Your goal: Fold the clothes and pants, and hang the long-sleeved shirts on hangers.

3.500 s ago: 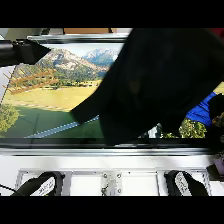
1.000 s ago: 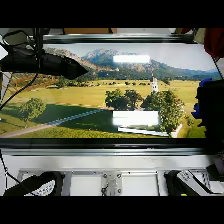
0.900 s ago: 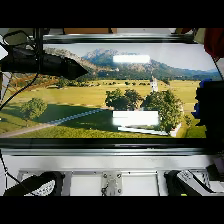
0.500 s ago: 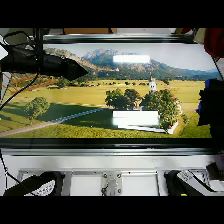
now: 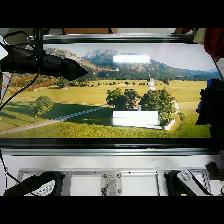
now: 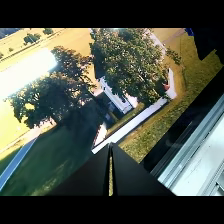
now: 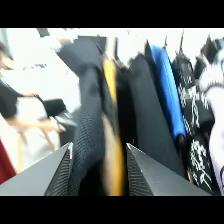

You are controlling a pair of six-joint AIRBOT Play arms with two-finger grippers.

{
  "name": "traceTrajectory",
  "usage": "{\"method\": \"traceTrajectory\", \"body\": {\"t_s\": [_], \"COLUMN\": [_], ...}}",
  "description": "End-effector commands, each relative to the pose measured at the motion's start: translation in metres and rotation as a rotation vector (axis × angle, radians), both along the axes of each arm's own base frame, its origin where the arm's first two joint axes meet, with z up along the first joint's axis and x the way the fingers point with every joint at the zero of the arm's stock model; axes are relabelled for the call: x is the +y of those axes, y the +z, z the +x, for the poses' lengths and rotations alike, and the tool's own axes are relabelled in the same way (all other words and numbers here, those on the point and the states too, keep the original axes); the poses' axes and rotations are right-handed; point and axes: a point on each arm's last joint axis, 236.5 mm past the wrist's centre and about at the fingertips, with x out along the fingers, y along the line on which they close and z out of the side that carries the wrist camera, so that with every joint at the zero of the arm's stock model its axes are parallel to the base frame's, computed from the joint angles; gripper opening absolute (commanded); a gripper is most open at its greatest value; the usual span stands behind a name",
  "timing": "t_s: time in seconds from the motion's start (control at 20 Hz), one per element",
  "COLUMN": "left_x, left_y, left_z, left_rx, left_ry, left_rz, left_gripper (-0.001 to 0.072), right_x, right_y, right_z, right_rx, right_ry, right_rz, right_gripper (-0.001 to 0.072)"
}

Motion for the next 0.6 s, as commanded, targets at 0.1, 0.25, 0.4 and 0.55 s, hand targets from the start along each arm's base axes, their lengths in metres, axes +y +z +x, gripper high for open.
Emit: {"method": "traceTrajectory", "body": {"t_s": [0.1, 0.25, 0.4, 0.55], "left_x": [0.0, 0.0, 0.0, 0.002], "left_y": [0.0, 0.0, -0.003, -0.025], "left_z": [0.0, 0.0, 0.001, -0.001], "left_rx": [0.0, 0.0, 0.004, 0.042], "left_ry": [-0.001, 0.0, 0.003, 0.037], "left_rz": [0.001, 0.002, 0.002, -0.007], "left_gripper": [0.0016, 0.0016, 0.0016, 0.0016], "right_x": [0.059, 0.112, 0.193, 0.289], "right_y": [0.04, 0.046, 0.02, -0.049], "right_z": [0.015, 0.061, 0.127, 0.181], "right_rx": [-0.168, -0.113, 0.03, 0.218], "right_ry": [0.176, 0.391, 0.711, 1.049], "right_rz": [-0.027, -0.085, -0.118, -0.053], "right_gripper": [0.0379, 0.0378, 0.0378, 0.0377]}}
